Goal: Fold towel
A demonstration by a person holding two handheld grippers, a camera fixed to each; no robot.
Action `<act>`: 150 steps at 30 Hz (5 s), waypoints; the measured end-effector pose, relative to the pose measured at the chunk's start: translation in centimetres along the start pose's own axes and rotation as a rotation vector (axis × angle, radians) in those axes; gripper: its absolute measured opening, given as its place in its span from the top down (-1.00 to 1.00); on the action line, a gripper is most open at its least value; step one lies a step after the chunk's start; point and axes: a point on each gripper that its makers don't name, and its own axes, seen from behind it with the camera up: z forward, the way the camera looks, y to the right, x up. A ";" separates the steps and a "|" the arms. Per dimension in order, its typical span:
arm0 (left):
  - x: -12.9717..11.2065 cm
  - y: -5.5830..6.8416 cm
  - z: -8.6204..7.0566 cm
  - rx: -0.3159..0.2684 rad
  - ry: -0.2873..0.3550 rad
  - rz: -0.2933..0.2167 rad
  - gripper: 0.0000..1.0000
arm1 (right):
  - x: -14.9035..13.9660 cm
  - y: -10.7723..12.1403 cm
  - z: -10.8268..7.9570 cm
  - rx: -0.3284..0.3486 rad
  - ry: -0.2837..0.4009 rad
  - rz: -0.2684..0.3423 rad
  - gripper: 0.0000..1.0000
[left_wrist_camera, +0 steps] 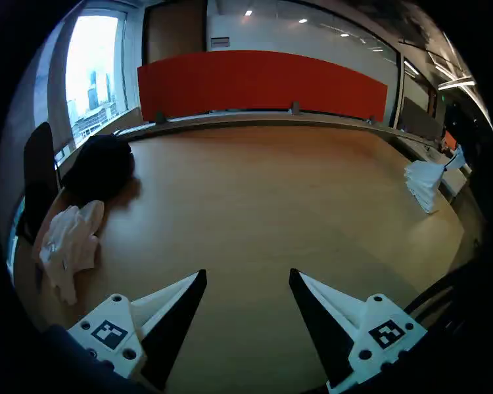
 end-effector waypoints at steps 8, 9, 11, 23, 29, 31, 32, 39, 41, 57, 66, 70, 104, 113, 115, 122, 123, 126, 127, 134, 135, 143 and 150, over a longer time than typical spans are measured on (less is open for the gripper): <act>-0.1 0.2 -0.3 0.002 -0.004 0.011 -0.86 | -2.2 0.2 0.7 -0.013 -0.018 0.055 0.93; -0.1 0.2 -0.3 0.003 -0.005 0.012 -0.86 | -2.4 0.2 0.7 -0.015 -0.020 0.060 0.93; -0.1 0.1 -0.3 0.004 -0.006 0.012 -0.86 | -3.0 0.3 0.9 -0.018 -0.026 0.069 0.93; 0.1 -0.1 -0.4 0.008 -0.005 0.013 -0.86 | -5.6 -0.2 1.9 -0.027 -0.066 0.126 0.93; 0.0 -0.2 -0.3 0.009 -0.009 0.014 -0.86 | -6.9 -0.5 2.3 -0.029 -0.087 0.149 0.93; 0.0 -0.2 -0.3 0.009 -0.010 0.014 -0.86 | -7.2 -0.6 2.4 -0.029 -0.092 0.154 0.93; -0.1 -0.2 -0.3 0.009 -0.011 0.014 -0.86 | -7.3 -0.7 2.5 -0.029 -0.095 0.157 0.93; 0.0 -0.3 -0.2 0.009 -0.011 0.015 -0.87 | -7.8 -1.1 3.0 -0.028 -0.115 0.163 0.93; 0.0 -0.3 -0.2 0.010 -0.012 0.014 -0.87 | -7.9 -1.2 3.1 -0.027 -0.121 0.162 0.93; -0.5 -0.5 -0.5 0.014 -0.014 0.008 -0.87 | -8.2 -0.8 3.4 -0.059 -0.138 0.162 0.92; -0.5 -0.5 -0.6 0.015 -0.014 0.008 -0.87 | -8.2 -0.7 3.3 -0.066 -0.140 0.165 0.87; -0.5 -0.5 -0.6 0.016 -0.013 0.007 -0.86 | -8.4 -0.7 3.2 -0.072 -0.143 0.164 0.64; 0.2 -1.1 -0.2 0.019 0.007 -0.019 -0.86 | -4.3 -2.8 2.5 -0.060 -0.023 0.257 -1.00; 0.2 -1.4 -0.3 0.024 0.009 -0.040 -0.86 | -1.6 -3.7 2.5 -0.081 0.102 0.393 -1.00; 0.3 -1.4 -0.2 0.024 0.009 -0.041 -0.86 | -1.0 -3.7 2.4 -0.092 0.132 0.416 -1.00; 0.5 -1.3 -0.2 0.023 0.012 -0.044 -0.86 | 1.3 -3.5 1.6 -0.141 0.252 0.478 -1.00; 0.5 -1.3 -0.2 0.022 0.012 -0.045 -0.86 | 1.7 -3.4 1.4 -0.150 0.269 0.485 -1.00; 0.6 -1.3 -0.1 0.020 0.014 -0.050 -0.86 | 2.7 -3.2 1.0 -0.178 0.321 0.505 -1.00; 0.7 -1.2 -0.1 0.019 0.015 -0.050 -0.86 | 3.0 -3.1 0.9 -0.183 0.336 0.509 -1.00; 1.0 -1.2 -0.1 0.018 0.019 -0.050 -0.86 | 5.2 -2.5 -0.4 -0.233 0.442 0.514 -1.00; 1.1 -1.2 -0.1 0.018 0.020 -0.050 -0.86 | 5.6 -2.4 -0.7 -0.240 0.460 0.514 -1.00; 1.4 -1.4 -0.1 0.020 0.024 -0.053 -0.86 | 9.7 -2.0 -4.2 -0.274 0.638 0.511 -0.99; 1.7 -1.3 0.1 0.020 0.030 -0.055 -0.86 | 13.2 -1.7 -7.9 -0.328 0.819 0.496 -1.00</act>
